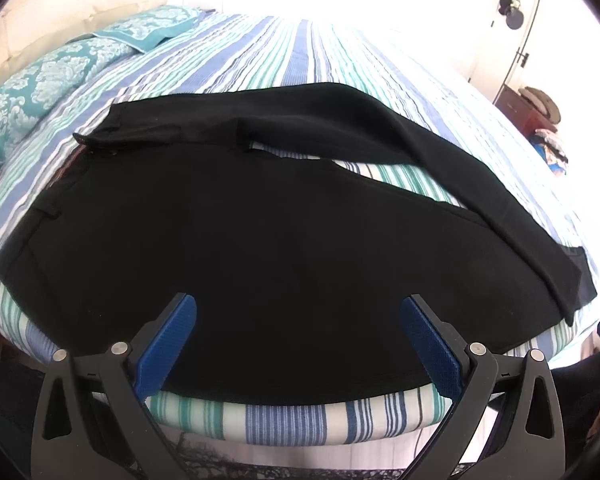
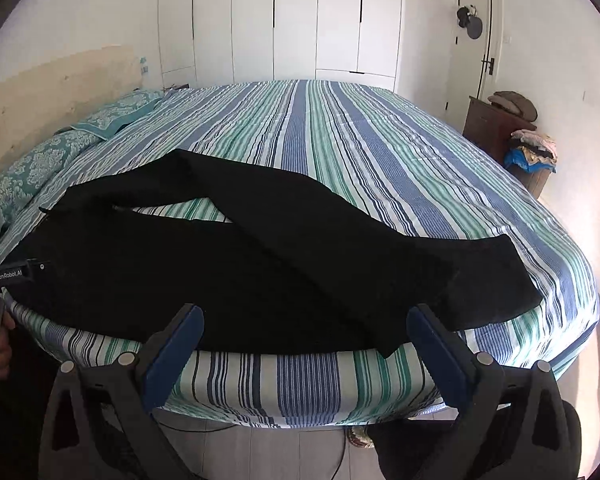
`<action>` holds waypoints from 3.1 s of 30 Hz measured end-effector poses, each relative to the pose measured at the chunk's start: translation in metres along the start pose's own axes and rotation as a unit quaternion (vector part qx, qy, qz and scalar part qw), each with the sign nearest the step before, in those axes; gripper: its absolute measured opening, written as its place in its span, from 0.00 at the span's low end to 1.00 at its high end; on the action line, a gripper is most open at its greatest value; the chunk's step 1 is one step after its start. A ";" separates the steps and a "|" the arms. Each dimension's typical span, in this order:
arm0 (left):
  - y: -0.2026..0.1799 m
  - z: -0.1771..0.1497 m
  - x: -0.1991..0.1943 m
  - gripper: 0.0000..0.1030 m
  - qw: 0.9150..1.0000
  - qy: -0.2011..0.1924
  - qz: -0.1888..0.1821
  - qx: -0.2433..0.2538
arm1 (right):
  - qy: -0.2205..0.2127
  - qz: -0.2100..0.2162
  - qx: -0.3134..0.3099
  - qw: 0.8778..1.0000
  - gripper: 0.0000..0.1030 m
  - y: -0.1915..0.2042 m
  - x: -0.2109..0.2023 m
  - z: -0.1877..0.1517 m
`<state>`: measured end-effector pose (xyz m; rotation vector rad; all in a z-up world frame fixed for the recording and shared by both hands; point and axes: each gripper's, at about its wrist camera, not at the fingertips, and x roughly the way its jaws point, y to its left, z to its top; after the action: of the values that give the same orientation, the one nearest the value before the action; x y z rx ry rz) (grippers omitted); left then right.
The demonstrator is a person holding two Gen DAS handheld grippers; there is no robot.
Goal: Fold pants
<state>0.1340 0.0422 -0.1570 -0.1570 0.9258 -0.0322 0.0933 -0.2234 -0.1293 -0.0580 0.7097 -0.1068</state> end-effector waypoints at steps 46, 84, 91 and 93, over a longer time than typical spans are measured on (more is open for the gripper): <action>0.008 0.004 0.041 0.99 0.998 0.049 0.023 -0.018 | 0.040 0.150 0.507 0.848 0.62 -0.134 0.099 -0.036; 0.017 0.272 0.227 0.99 0.971 0.144 -0.084 -0.169 | -0.032 0.176 0.385 0.905 0.10 -0.178 0.044 0.019; 0.019 0.286 0.276 0.68 0.962 0.169 -0.060 -0.206 | -0.038 0.202 0.404 0.891 0.10 -0.197 0.038 0.009; 0.017 0.279 0.282 0.20 0.962 0.185 -0.038 -0.199 | -0.039 0.207 0.418 0.884 0.09 -0.202 0.037 0.005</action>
<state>0.5251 0.0659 -0.2183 -0.5756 1.2944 0.0561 0.1085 -0.4285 -0.1315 0.9132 0.5340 0.0078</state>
